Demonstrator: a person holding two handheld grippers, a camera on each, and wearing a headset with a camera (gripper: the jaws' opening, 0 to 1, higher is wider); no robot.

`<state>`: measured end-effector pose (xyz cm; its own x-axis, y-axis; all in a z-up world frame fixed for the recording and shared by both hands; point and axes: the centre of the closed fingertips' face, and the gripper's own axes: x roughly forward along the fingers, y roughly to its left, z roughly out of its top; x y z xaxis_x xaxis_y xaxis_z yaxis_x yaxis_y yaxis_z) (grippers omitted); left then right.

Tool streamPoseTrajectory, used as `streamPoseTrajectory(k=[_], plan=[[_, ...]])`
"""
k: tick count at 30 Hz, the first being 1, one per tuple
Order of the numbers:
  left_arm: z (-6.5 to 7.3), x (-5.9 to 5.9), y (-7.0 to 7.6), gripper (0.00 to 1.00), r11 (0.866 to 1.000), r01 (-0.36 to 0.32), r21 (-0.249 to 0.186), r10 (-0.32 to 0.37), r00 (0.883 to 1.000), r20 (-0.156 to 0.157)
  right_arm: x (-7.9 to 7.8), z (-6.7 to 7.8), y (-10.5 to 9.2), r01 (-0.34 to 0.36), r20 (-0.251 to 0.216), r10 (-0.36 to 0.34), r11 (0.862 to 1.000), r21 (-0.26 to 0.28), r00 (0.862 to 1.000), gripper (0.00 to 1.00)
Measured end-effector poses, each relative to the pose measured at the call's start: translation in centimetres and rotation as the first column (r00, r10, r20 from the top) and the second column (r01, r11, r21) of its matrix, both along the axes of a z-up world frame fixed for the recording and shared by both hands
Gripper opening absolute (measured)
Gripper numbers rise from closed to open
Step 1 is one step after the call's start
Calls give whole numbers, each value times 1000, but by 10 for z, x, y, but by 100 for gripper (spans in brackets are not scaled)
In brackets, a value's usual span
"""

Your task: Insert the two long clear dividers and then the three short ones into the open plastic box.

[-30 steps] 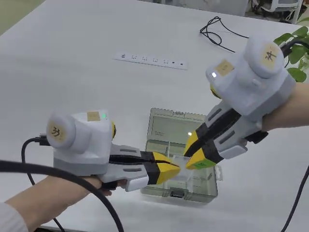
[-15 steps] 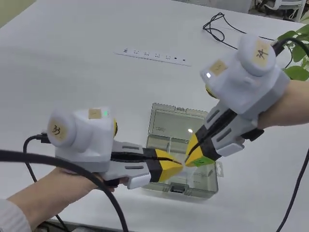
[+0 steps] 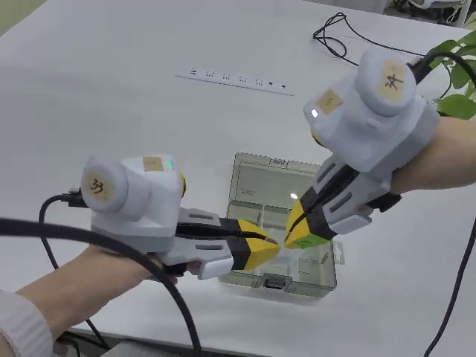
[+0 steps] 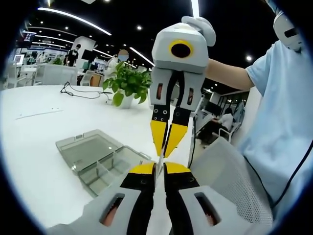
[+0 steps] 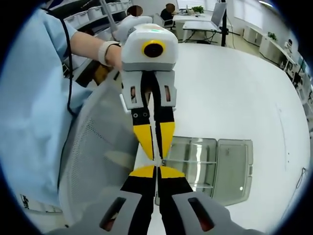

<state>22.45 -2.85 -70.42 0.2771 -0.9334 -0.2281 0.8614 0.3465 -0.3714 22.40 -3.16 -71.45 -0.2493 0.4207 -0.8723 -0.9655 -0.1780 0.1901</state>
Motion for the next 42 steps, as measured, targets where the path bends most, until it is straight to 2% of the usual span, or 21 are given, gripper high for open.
streamPoseTrajectory(k=[1,3,4,6,10,12,13,16,18,22,24,26,29,31,42], plan=[[-1,3,3,8,1000,-20,1,20,1000,-11,2,-2,-2,4,9,-4,1000,-6,1000,2],[-4,8,9,19,999,-47,22,46,999,9,6,-4,-8,31,20,-31,999,-21,999,2],[-5,8,11,23,998,-54,26,54,999,7,10,-6,-12,47,30,-47,999,-26,998,2],[-7,11,17,28,997,-74,33,74,997,2,21,-13,-23,82,49,-79,996,-46,996,2],[-13,15,27,41,992,-107,66,106,994,9,29,-19,-38,118,65,-114,990,-74,991,2],[-16,18,31,47,989,-126,82,125,992,9,38,-25,-46,133,78,-126,988,-84,989,2],[-17,19,35,50,987,-137,87,136,991,20,39,-26,-50,144,87,-136,985,-96,987,2],[-25,19,41,56,982,-155,111,155,988,11,40,-29,-55,153,106,-141,981,-117,984,2],[-28,19,43,61,979,-166,122,165,986,18,43,-33,-61,156,117,-141,979,-132,983,2],[-36,18,48,76,967,-200,159,203,979,0,44,-36,-63,157,131,-139,977,-144,982,2],[-38,20,52,83,959,-228,171,228,974,18,47,-42,-66,157,144,-135,976,-153,980,2],[-40,20,55,90,955,-241,176,244,970,7,45,-44,-66,155,137,-134,975,-158,982,2],[-42,19,59,92,951,-251,183,254,967,8,43,-46,-65,153,131,-133,975,-160,982,2],[-42,17,61,90,951,-251,181,255,967,-3,42,-46,-64,150,129,-130,976,-160,983,2],[-45,16,62,86,952,-251,173,257,966,-16,37,-55,-63,132,136,-107,973,-191,985,2]])
